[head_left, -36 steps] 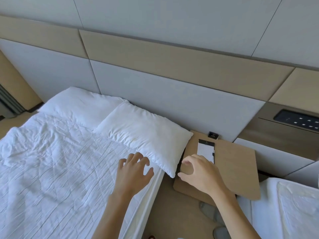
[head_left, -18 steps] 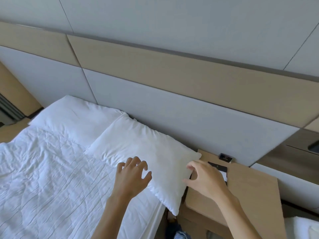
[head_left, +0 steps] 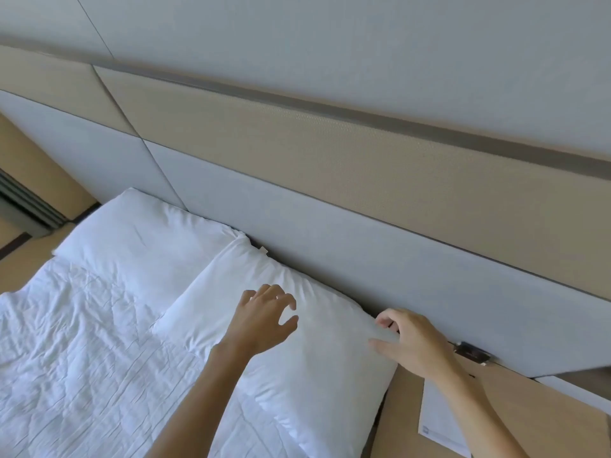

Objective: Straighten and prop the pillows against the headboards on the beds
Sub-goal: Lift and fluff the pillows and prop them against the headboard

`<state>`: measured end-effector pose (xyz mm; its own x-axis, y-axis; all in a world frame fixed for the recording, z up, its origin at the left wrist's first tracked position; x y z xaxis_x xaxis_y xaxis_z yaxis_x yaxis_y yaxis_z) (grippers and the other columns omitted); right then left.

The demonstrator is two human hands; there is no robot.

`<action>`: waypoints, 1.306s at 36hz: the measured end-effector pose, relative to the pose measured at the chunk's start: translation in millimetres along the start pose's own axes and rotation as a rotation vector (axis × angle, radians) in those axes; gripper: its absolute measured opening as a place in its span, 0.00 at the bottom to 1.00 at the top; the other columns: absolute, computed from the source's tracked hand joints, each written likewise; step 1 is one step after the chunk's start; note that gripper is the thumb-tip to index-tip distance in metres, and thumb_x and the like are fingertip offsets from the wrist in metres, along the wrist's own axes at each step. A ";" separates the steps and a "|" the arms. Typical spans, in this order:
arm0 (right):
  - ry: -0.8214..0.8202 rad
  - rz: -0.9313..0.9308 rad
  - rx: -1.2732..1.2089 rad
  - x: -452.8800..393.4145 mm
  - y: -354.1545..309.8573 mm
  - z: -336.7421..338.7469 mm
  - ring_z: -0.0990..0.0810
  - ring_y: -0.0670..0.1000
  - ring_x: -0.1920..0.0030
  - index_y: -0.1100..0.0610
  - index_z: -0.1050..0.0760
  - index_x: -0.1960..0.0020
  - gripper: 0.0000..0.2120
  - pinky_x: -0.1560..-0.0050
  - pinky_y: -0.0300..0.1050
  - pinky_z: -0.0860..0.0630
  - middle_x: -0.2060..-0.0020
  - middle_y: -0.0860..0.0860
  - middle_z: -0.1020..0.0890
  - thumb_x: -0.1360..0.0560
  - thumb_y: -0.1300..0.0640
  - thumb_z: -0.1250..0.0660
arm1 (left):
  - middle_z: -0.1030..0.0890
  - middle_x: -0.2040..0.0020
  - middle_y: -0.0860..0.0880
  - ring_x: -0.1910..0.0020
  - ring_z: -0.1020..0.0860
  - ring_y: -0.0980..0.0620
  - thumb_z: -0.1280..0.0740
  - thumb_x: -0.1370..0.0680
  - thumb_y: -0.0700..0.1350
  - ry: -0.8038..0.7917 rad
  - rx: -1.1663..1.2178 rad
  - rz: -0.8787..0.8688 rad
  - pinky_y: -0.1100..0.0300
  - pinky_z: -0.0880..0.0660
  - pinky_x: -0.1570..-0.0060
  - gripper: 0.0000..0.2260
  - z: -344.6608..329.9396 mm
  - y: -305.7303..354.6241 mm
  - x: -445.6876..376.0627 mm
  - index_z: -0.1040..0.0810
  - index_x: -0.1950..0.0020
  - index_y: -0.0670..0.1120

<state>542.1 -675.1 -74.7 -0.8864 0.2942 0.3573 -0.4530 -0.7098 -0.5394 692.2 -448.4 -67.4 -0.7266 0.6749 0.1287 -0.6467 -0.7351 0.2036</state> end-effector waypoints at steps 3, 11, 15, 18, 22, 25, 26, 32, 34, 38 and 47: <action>-0.016 -0.036 -0.062 -34.4 12.7 -6.6 0.24 0.36 0.48 0.42 0.24 0.45 0.17 0.58 0.32 0.31 0.50 0.36 0.22 0.31 0.39 0.29 | 0.25 0.42 0.58 0.38 0.29 0.56 0.40 0.24 0.60 -0.060 -0.017 -0.023 0.55 0.36 0.35 0.13 -10.2 -15.1 -36.4 0.24 0.43 0.58; -0.042 -0.123 -0.227 -120.5 54.9 -52.3 0.22 0.39 0.51 0.45 0.22 0.49 0.14 0.57 0.32 0.29 0.54 0.39 0.20 0.32 0.43 0.26 | 0.23 0.46 0.60 0.43 0.27 0.58 0.38 0.23 0.53 -0.175 0.068 -0.129 0.60 0.35 0.42 0.08 -62.5 -36.9 -128.4 0.24 0.46 0.56; -0.058 -0.161 -0.296 -160.1 71.3 -81.4 0.20 0.42 0.51 0.48 0.20 0.50 0.14 0.60 0.28 0.29 0.55 0.41 0.19 0.32 0.47 0.23 | 0.24 0.43 0.60 0.46 0.25 0.55 0.34 0.24 0.54 -0.305 0.095 -0.161 0.58 0.30 0.44 0.10 -106.2 -50.9 -164.3 0.25 0.44 0.57; -0.077 -0.176 -0.327 -190.0 82.5 -108.5 0.20 0.45 0.50 0.51 0.20 0.50 0.15 0.60 0.25 0.29 0.56 0.42 0.18 0.34 0.50 0.21 | 0.26 0.40 0.59 0.47 0.26 0.56 0.30 0.27 0.56 -0.403 0.084 -0.173 0.61 0.33 0.46 0.18 -147.7 -62.9 -188.0 0.27 0.39 0.57; -0.090 -0.199 -0.354 -226.6 106.3 -145.9 0.21 0.43 0.47 0.51 0.21 0.46 0.23 0.58 0.26 0.32 0.50 0.42 0.18 0.37 0.47 0.19 | 0.27 0.36 0.59 0.39 0.26 0.53 0.27 0.33 0.62 -0.535 0.048 -0.201 0.57 0.31 0.39 0.30 -207.8 -70.4 -212.6 0.31 0.34 0.60; -0.123 -0.193 -0.353 -247.6 116.7 -173.0 0.23 0.41 0.46 0.50 0.24 0.42 0.29 0.57 0.26 0.32 0.46 0.43 0.20 0.38 0.47 0.18 | 0.28 0.34 0.60 0.34 0.30 0.54 0.26 0.36 0.64 -0.585 0.048 -0.238 0.57 0.39 0.33 0.36 -246.1 -74.6 -225.8 0.33 0.31 0.59; -0.135 -0.197 -0.357 -252.8 118.7 -181.5 0.23 0.40 0.48 0.50 0.25 0.41 0.29 0.57 0.26 0.31 0.46 0.43 0.20 0.38 0.47 0.18 | 0.30 0.32 0.60 0.31 0.32 0.55 0.27 0.36 0.65 -0.598 0.030 -0.263 0.57 0.42 0.30 0.38 -255.0 -75.7 -230.8 0.35 0.29 0.59; -0.150 -0.192 -0.284 -280.1 134.4 -221.5 0.22 0.41 0.51 0.47 0.26 0.41 0.33 0.49 0.42 0.24 0.50 0.38 0.22 0.41 0.37 0.20 | 0.36 0.25 0.58 0.25 0.39 0.53 0.27 0.35 0.65 -0.681 -0.100 -0.269 0.50 0.48 0.27 0.43 -282.5 -98.8 -270.2 0.41 0.24 0.59; -0.152 -0.205 -0.278 -284.7 143.0 -230.8 0.22 0.42 0.50 0.45 0.27 0.42 0.36 0.46 0.45 0.23 0.50 0.37 0.22 0.44 0.32 0.22 | 0.35 0.25 0.57 0.25 0.39 0.51 0.27 0.35 0.65 -0.711 -0.119 -0.241 0.50 0.48 0.27 0.43 -291.5 -108.6 -277.6 0.40 0.25 0.59; -0.211 -0.256 -0.290 -285.7 154.6 -242.8 0.23 0.45 0.47 0.44 0.31 0.42 0.35 0.45 0.45 0.25 0.50 0.39 0.23 0.43 0.34 0.21 | 0.29 0.29 0.56 0.28 0.34 0.49 0.27 0.36 0.66 -0.723 -0.126 -0.183 0.49 0.43 0.30 0.39 -304.6 -126.3 -284.4 0.35 0.28 0.60; -0.347 -0.359 -0.238 -284.9 182.9 -241.7 0.18 0.47 0.52 0.52 0.22 0.49 0.35 0.47 0.47 0.20 0.53 0.45 0.17 0.47 0.31 0.21 | 0.27 0.33 0.55 0.32 0.31 0.49 0.26 0.34 0.64 -0.708 -0.131 -0.069 0.49 0.35 0.36 0.33 -293.6 -168.5 -293.9 0.30 0.32 0.59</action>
<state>688.8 -734.0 -459.5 -0.6074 0.2338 0.7592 -0.7654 -0.4280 -0.4805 946.6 -541.9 -424.5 -0.3876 0.5674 0.7265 -0.7402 -0.6613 0.1216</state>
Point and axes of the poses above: each hand's wrist, its own x-axis away from the middle knuckle, its own z-axis out of the back of the hand, y = z × x, the point moved 7 cm from there along -x, towards the middle knuckle
